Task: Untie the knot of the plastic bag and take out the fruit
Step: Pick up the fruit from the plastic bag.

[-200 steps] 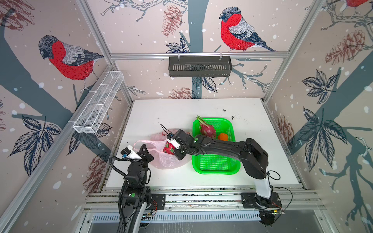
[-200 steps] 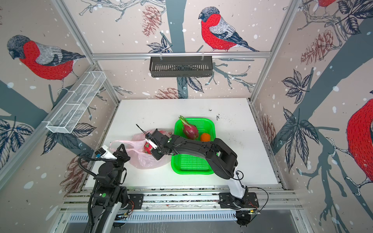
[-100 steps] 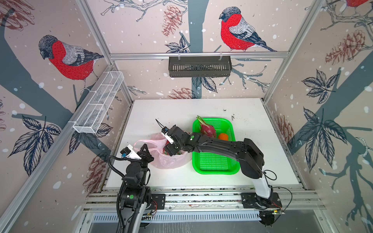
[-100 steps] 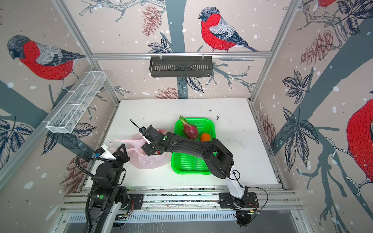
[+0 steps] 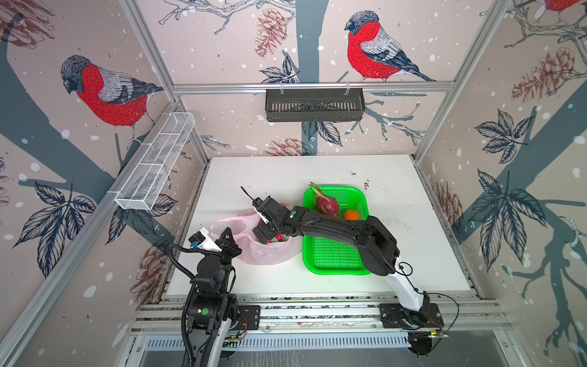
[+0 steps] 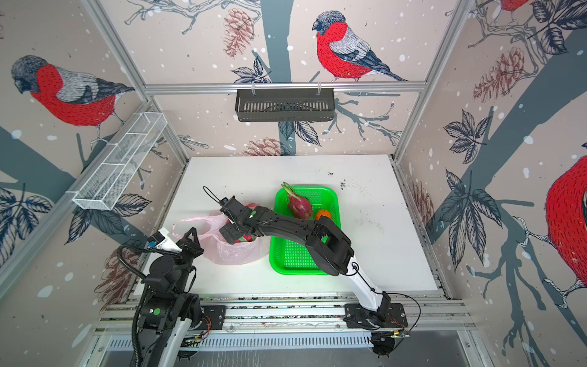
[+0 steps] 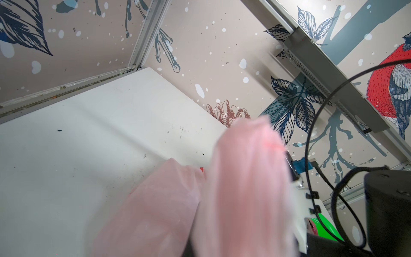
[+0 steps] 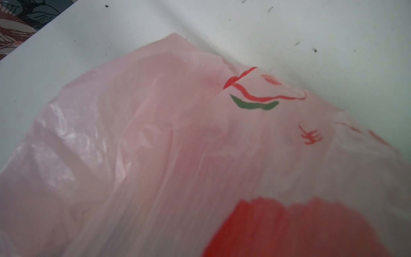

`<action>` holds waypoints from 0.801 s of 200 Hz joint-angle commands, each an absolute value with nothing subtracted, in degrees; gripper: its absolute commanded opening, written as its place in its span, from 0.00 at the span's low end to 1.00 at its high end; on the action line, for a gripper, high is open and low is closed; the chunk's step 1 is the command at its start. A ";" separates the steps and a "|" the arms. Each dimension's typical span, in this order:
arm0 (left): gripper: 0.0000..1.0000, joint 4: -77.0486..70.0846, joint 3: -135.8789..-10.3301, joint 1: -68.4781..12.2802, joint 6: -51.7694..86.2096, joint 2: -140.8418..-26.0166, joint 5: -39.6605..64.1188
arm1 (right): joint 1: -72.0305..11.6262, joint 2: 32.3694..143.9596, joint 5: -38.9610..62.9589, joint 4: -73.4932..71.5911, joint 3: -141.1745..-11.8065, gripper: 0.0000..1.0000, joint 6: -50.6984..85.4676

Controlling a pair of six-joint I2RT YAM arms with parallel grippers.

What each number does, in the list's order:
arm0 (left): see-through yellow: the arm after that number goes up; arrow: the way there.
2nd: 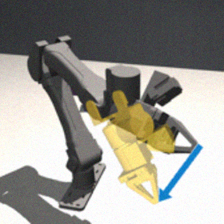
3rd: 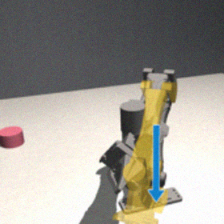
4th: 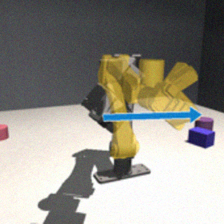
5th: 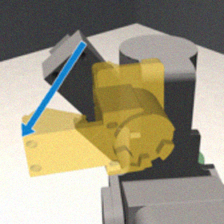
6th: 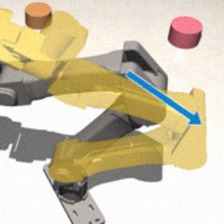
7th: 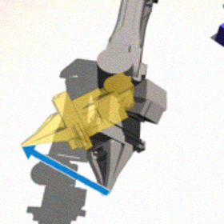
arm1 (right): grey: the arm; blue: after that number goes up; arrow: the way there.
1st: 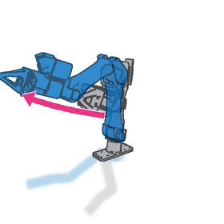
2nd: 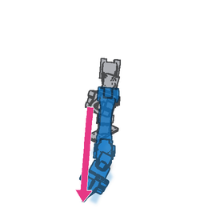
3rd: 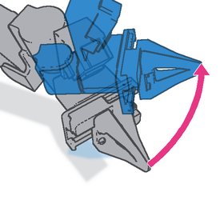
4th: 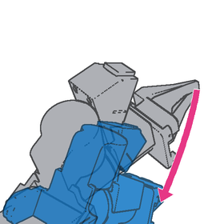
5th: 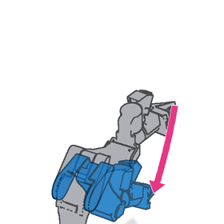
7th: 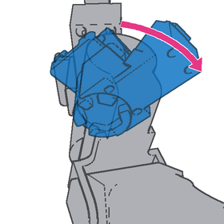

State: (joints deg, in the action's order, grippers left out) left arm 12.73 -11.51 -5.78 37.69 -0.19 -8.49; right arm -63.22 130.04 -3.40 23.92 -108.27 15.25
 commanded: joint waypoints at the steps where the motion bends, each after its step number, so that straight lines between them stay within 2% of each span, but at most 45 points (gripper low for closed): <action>1: 0.00 12.66 -11.76 -5.72 38.72 -0.13 -7.78 | -62.67 131.52 -3.43 23.47 -109.32 0.99 17.78; 88: 0.00 13.25 -11.19 -5.71 38.98 -0.06 -7.48 | -62.34 134.88 -2.66 20.82 -108.30 0.99 21.01; 114: 0.00 13.12 -11.00 -5.71 38.99 -0.04 -7.65 | -62.31 134.87 -2.90 20.57 -107.83 0.86 21.37; 160: 0.00 12.44 -10.37 -5.71 38.86 -0.08 -8.12 | -62.42 132.95 -3.09 20.65 -106.98 0.49 21.05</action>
